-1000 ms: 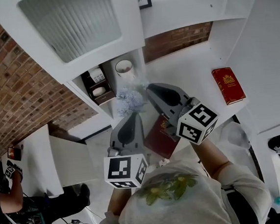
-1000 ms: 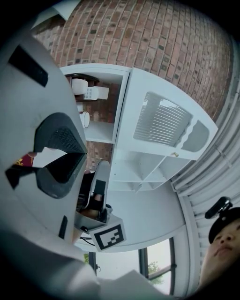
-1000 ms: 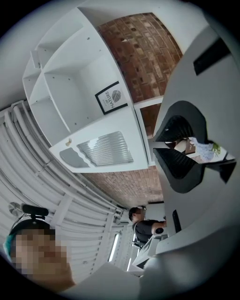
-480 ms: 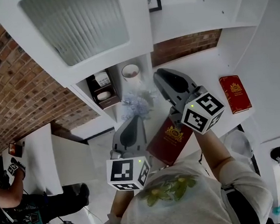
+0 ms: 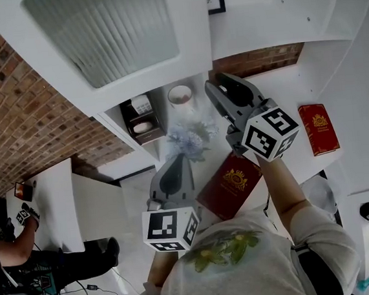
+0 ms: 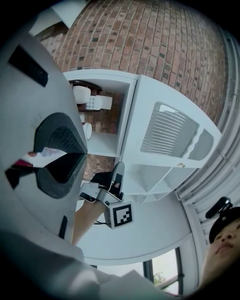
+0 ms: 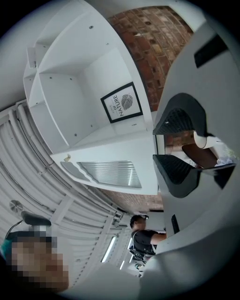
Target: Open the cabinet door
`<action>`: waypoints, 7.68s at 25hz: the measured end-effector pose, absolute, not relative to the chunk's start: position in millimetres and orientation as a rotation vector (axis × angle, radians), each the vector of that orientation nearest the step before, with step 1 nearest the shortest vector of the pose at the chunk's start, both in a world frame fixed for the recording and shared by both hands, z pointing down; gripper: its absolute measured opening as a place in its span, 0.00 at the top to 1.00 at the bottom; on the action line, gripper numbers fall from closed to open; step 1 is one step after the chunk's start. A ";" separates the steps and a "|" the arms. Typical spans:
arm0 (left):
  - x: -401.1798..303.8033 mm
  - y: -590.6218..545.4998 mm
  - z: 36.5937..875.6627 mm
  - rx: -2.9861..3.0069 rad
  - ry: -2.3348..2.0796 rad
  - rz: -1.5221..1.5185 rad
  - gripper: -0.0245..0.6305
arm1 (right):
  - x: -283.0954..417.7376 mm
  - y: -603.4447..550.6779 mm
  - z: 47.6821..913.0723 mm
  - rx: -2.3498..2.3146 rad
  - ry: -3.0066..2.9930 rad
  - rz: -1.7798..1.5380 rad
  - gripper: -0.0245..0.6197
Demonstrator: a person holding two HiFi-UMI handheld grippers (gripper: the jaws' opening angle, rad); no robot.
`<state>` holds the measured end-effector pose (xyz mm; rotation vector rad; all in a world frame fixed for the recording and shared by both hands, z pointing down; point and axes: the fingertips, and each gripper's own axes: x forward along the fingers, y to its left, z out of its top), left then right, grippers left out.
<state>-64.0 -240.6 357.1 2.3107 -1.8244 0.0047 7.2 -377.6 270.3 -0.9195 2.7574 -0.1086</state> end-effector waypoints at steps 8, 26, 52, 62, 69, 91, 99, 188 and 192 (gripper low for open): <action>-64.9 -253.1 361.7 2.310 -1.812 0.028 0.95 | 3.2 -400.0 267.1 -0.827 2.736 -0.220 0.80; -76.1 -259.1 365.6 2.298 -1.816 0.039 0.95 | -1.4 -407.1 263.8 -0.705 2.712 -0.219 0.80; -67.7 -256.0 367.6 2.311 -1.796 0.033 0.95 | 13.4 -361.5 263.7 -0.779 2.724 -0.048 0.80; -63.0 -256.3 370.4 2.318 -1.772 0.040 0.95 | 17.9 -337.1 263.6 -0.849 2.722 0.060 0.81; -65.3 -255.9 371.6 2.309 -1.771 0.028 0.95 | 20.5 -323.5 263.9 -0.872 2.706 0.054 0.82; -59.6 -253.5 371.4 2.328 -1.749 0.021 0.95 | 23.3 -298.4 263.8 -0.876 2.681 -0.004 0.83; -60.6 -249.1 369.8 2.332 -1.750 0.018 0.95 | 23.4 -293.0 263.0 -0.881 2.677 -0.019 0.84; -89.9 -123.2 342.3 2.317 -1.755 -0.010 0.95 | -28.2 -138.7 260.4 -0.681 2.904 0.091 0.86; -93.1 -117.4 342.8 2.305 -1.763 -0.011 0.95 | -33.1 -132.6 259.2 -0.656 2.912 0.100 0.86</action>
